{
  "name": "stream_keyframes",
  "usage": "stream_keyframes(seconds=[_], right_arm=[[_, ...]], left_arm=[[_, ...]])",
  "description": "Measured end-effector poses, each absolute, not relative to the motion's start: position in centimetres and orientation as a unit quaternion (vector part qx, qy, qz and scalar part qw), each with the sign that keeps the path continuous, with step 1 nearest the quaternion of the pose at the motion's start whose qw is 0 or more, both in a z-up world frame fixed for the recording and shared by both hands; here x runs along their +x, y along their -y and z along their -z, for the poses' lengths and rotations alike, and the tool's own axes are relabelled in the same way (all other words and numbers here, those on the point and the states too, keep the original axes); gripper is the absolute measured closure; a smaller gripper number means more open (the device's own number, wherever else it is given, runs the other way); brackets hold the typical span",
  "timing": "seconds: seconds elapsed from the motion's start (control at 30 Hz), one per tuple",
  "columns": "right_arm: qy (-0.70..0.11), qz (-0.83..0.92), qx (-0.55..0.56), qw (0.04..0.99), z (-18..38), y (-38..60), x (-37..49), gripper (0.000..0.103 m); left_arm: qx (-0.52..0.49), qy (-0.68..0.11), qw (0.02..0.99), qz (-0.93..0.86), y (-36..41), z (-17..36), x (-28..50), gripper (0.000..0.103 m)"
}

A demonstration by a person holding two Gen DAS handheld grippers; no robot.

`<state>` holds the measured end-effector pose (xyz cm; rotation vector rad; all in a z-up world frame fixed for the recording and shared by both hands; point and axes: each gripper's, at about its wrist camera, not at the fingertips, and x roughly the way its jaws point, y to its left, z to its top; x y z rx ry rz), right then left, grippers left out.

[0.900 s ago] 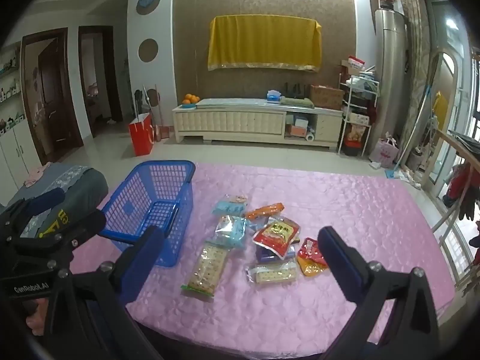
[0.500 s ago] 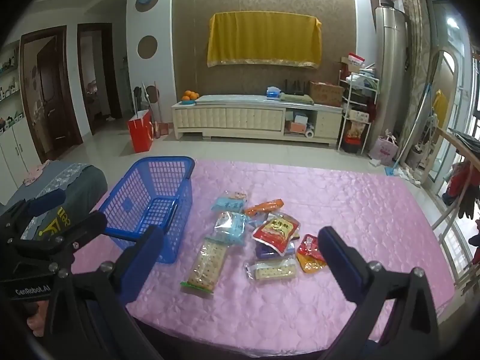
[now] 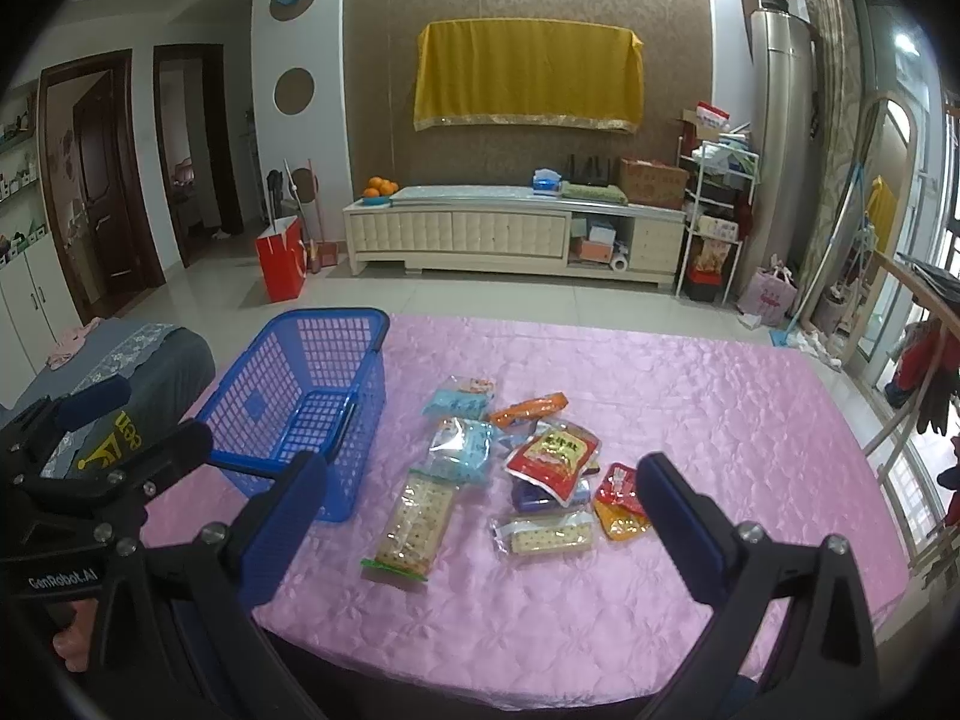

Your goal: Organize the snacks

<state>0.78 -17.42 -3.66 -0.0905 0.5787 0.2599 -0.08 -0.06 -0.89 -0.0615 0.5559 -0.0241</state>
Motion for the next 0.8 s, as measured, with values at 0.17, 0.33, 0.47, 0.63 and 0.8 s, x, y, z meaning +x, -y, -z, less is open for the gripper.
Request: stream_keyframes(seconds=[0.17,0.33,0.47,0.63,0.8], right_arm=[[-0.292,-0.131,-0.041,0.947,3.99,17.44,0.74,0.000],[-0.292,-0.129,-0.043,0.947,3.94,17.21,0.84,0.000],[-0.294,-0.129,-0.043,0.946,3.72,17.22,0.86,0.000],[-0.294,-0.131,-0.041,0.946,3.82,17.13,0.70,0.000],[-0.297,-0.131,-0.040,0.945,3.82,17.12,0.68,0.000]], left_arm=[[-0.027,-0.275,0.961,0.012,0.08,0.86,-0.23,0.000],[-0.027,-0.277,0.960,0.013,0.09,0.71,-0.27,0.000],[-0.024,-0.276,0.961,0.011,0.02,0.69,-0.22,0.000],[-0.022,-0.276,0.961,0.010,-0.13,0.72,-0.27,0.000],[-0.021,-0.274,0.961,0.012,-0.15,0.72,-0.33,0.000]])
